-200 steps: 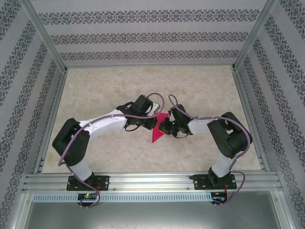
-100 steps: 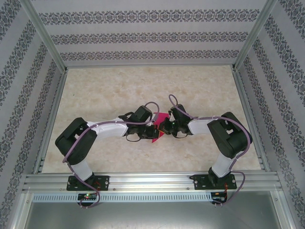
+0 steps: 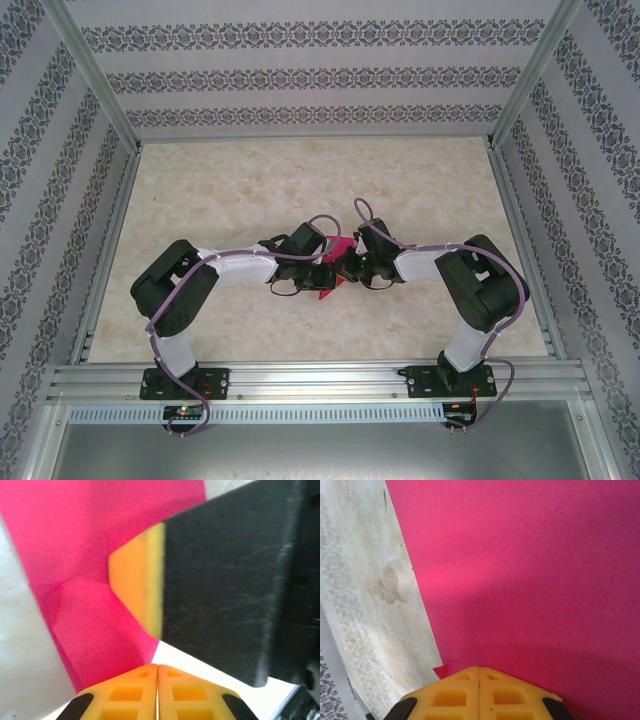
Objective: Fold a paper plane with a square sheet of paper (pick it up from the middle)
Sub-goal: Third fold the triangle at the center of the table.
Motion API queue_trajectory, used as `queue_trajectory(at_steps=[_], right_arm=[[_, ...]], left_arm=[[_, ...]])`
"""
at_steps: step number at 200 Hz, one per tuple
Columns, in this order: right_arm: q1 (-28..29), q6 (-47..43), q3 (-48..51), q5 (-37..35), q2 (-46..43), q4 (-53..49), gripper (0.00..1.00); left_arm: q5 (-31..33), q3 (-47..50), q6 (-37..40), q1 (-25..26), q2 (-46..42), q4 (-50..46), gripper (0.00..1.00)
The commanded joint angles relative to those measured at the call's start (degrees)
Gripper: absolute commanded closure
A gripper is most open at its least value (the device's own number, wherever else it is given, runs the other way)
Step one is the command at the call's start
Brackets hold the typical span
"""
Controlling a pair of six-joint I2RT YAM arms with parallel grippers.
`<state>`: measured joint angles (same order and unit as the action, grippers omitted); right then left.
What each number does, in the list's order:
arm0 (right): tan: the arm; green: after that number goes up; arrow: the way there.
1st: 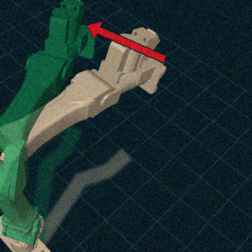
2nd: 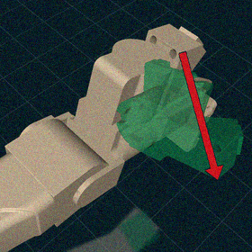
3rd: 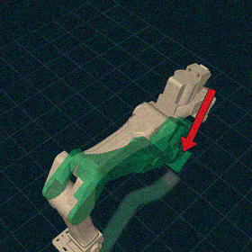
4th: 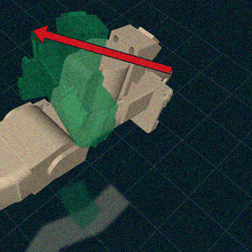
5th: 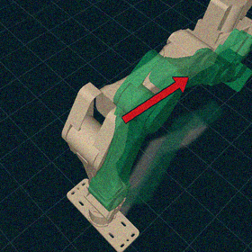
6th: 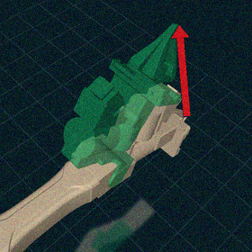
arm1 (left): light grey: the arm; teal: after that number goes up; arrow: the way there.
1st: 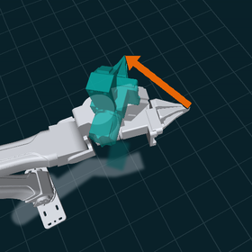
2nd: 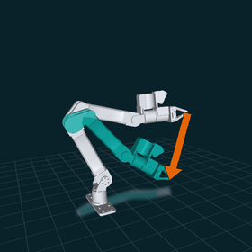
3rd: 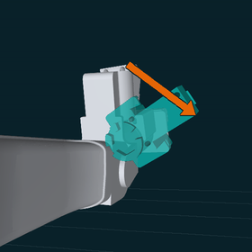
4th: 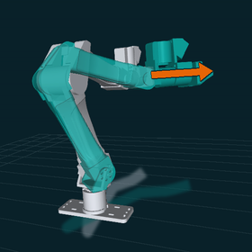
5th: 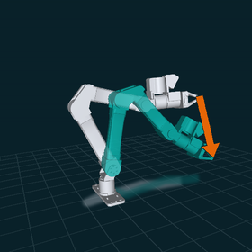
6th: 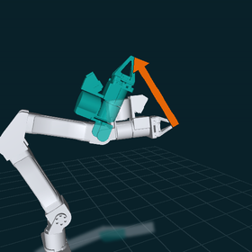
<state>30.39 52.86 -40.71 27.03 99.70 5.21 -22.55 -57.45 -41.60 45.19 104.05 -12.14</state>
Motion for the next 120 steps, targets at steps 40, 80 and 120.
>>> queue_trajectory(at_steps=[40, 80, 120], right_arm=[[0.5, -0.4, 1.2, -4.5, 2.7, -4.2, 0.93], [0.5, -0.6, 1.5, -4.9, 3.0, -4.5, 0.93], [0.5, -1.0, 1.4, -6.1, 3.5, -6.1, 0.93]], left_arm=[[6.0, 2.2, 2.8, 0.7, 1.1, -3.2, 0.91], [8.5, 2.4, 4.5, 0.7, 0.9, -4.7, 0.91], [9.8, 3.2, 5.9, 0.7, -0.4, -6.7, 0.93]])
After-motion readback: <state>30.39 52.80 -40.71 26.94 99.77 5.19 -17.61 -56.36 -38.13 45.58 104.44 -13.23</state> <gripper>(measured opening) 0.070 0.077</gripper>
